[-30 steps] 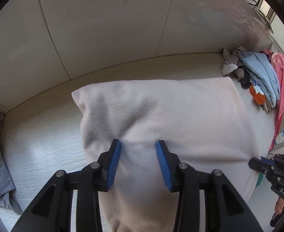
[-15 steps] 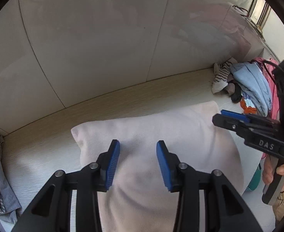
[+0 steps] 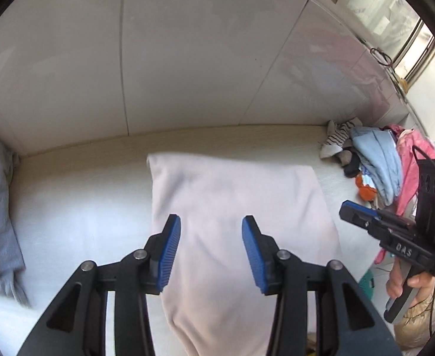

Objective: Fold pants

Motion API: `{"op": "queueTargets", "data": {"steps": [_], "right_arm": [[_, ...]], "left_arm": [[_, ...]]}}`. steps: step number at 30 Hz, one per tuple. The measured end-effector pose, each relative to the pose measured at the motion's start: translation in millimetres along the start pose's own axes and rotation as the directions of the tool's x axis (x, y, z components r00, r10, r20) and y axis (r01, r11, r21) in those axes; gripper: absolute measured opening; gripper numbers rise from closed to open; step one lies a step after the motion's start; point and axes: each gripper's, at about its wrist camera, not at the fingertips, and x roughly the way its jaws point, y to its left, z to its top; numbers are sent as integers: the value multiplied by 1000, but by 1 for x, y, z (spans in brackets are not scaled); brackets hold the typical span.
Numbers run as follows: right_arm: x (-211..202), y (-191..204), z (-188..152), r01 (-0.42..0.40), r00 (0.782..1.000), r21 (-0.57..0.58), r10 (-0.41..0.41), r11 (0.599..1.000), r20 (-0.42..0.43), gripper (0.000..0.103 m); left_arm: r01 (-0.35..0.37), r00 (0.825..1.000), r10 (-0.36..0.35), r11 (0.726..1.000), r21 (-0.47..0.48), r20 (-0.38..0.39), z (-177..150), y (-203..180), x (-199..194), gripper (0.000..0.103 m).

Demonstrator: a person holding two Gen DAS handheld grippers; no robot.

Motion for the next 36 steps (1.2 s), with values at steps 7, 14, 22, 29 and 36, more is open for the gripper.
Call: {"op": "queueTargets", "data": {"steps": [7,14,22,29,36], "right_arm": [[57,14,-46,199,966,-225,-230,954,-121,20],[1,16,-54,107,990,-81,-113,991,-83,22],[-2,23,-103,17,987,86,-3,996,-161,36],[14,10,-122,152,979,114,-133,982,-157,5],[-18,-4,-126,256,961,137,-237,957,-143,6]], "left_arm": [[-118,990,111,989,-91,-87,-60,18,25,50],[-55,999,54,985,-162,-10,-87,43,-34,50],[140,986,-150,982,-125,-77,-107,22,-17,63],[75,985,-84,995,-68,-148,-109,17,18,56],[56,993,-59,998,-37,-103,-111,18,-12,55]]}}
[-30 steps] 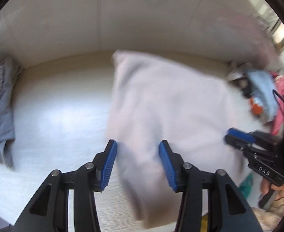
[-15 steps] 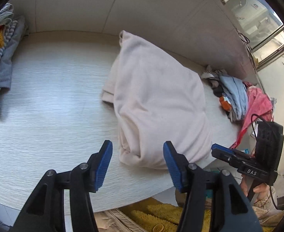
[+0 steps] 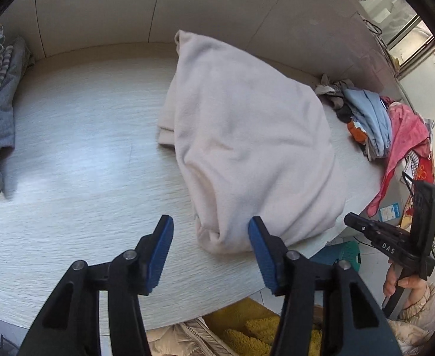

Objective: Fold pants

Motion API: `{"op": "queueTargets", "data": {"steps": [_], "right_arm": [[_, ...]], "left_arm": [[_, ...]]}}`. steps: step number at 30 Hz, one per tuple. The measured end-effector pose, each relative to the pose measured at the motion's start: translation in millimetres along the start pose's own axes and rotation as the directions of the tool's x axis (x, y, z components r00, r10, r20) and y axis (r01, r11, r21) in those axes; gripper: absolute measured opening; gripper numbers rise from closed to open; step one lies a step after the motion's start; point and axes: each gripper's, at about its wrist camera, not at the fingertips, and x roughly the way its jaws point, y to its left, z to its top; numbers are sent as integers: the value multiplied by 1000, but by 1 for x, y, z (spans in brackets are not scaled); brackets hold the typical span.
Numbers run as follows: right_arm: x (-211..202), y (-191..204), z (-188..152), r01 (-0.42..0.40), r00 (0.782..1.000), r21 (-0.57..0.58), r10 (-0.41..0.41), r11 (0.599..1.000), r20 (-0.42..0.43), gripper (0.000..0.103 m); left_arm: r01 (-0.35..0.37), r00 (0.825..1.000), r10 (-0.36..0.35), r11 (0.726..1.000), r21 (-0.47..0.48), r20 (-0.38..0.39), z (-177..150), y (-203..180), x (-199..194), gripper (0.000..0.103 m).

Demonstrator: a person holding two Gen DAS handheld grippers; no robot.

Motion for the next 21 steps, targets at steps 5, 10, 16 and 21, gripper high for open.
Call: {"op": "queueTargets", "data": {"steps": [5,10,16,21], "right_arm": [[-5,23,19,-103,994,45,101,994,40,27],[2,76,30,-169,983,-89,174,982,56,29],[37,88,24,-101,995,-198,99,975,-21,29],[41,71,28,-69,997,-210,62,975,-40,30]], "left_arm": [[-21,998,18,999,44,59,32,-7,-4,56],[-52,998,50,998,43,49,56,-14,25,56],[-98,995,99,994,52,-19,54,-15,58,57],[-16,996,12,999,-46,-89,41,-4,56,57]]}}
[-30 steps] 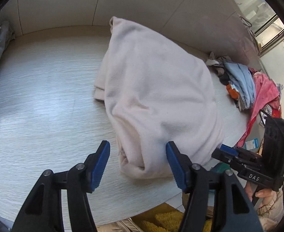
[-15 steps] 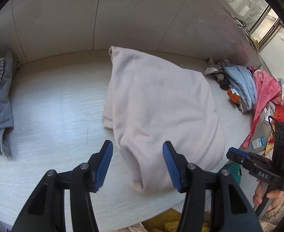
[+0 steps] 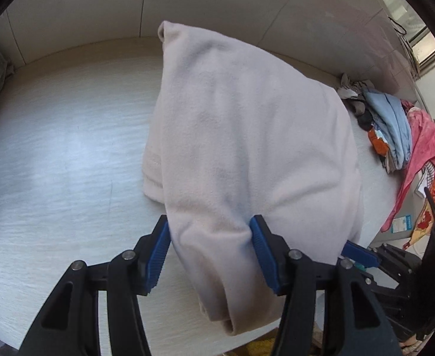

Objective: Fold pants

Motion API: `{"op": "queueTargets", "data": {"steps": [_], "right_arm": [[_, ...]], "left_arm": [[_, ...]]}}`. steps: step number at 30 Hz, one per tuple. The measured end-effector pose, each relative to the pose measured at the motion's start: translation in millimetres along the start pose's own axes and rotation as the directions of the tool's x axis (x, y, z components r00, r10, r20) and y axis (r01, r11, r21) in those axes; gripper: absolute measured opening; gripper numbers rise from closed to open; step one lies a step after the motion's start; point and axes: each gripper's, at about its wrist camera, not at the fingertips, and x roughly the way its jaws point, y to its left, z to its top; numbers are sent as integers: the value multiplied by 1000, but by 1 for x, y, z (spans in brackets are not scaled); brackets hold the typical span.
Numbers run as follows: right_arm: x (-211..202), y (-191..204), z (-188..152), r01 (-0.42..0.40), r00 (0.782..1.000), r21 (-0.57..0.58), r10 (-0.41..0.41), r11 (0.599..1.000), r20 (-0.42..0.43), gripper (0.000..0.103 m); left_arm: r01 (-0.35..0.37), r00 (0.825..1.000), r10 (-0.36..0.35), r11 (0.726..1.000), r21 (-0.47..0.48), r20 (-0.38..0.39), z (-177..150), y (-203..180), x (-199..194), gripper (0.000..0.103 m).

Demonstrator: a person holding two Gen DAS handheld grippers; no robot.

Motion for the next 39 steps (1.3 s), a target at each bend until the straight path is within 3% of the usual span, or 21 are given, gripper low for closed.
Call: {"op": "queueTargets", "data": {"steps": [6,8,9,12,16,22,26,28,32,39], "right_arm": [[-10,-36,10,171,985,18,-171,985,9,42],[-8,-52,17,329,944,33,-329,944,5,42],[-7,-61,20,365,931,42,-365,930,5,42],[-14,-86,24,296,955,132,-297,946,-12,41],[-25,-88,19,255,967,159,-255,954,-18,41],[-35,-75,5,114,993,294,-107,949,-41,42],[-40,-68,-10,-2,999,396,18,918,-37,48],[-41,-63,-15,-29,999,430,44,903,-25,61],[-31,-51,-16,-63,996,484,89,873,-32,62],[-5,-23,-4,5,998,477,27,879,-60,66]], "left_arm": [[124,988,-120,992,30,-101,-34,-28,-2,57],[134,985,-127,989,56,-115,-41,-39,-6,57],[129,986,-121,989,70,-111,-43,-42,-11,57],[97,993,-91,991,90,-69,-44,-43,-33,56],[35,999,-37,994,108,23,-34,-34,-72,57],[-86,991,64,976,199,113,18,-25,-86,68],[-98,993,77,959,266,88,54,-26,-62,71],[-90,995,75,950,300,60,67,-27,-46,71],[-109,994,105,936,335,30,81,-26,-20,71],[-8,997,33,934,357,-64,91,-18,4,85]]}}
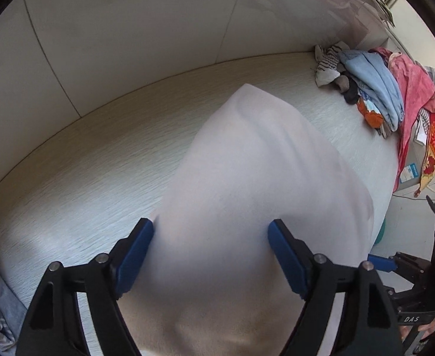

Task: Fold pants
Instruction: 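Carry the lifted bundle with both grippers toward the folded clothes stack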

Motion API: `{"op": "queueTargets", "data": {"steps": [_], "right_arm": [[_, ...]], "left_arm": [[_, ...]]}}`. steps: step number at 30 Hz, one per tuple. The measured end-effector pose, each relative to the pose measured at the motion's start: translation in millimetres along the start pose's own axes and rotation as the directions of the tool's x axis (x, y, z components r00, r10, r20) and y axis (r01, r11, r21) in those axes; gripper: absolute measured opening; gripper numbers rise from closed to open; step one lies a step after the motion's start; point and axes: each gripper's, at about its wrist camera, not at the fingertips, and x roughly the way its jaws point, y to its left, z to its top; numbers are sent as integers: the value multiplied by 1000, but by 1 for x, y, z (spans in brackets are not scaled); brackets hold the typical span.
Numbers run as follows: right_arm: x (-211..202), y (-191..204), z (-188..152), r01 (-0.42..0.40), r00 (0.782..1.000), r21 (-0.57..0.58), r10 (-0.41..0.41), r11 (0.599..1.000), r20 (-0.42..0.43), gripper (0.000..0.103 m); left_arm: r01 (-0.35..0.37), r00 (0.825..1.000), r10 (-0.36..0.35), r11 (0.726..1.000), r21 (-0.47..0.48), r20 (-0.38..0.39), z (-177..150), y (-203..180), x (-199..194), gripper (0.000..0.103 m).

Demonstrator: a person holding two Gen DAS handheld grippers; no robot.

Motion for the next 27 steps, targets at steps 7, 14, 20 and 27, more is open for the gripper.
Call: {"op": "queueTargets", "data": {"steps": [7,14,20,27], "right_arm": [[9,-2,1,-13,1000,39,13,999,20,69],[-9,-14,24,45,989,-3,-44,999,142,69],[-14,-25,19,-10,995,18,8,1000,102,69],[0,-24,20,-24,998,-3,24,1000,56,78]], "left_arm": [[8,1000,-8,1000,7,-24,-17,-4,1,85],[50,998,-51,998,-24,-47,-64,-11,-15,84],[89,994,-78,984,-154,76,-84,4,-37,81],[152,988,-147,961,-232,37,-72,15,-9,83]]}}
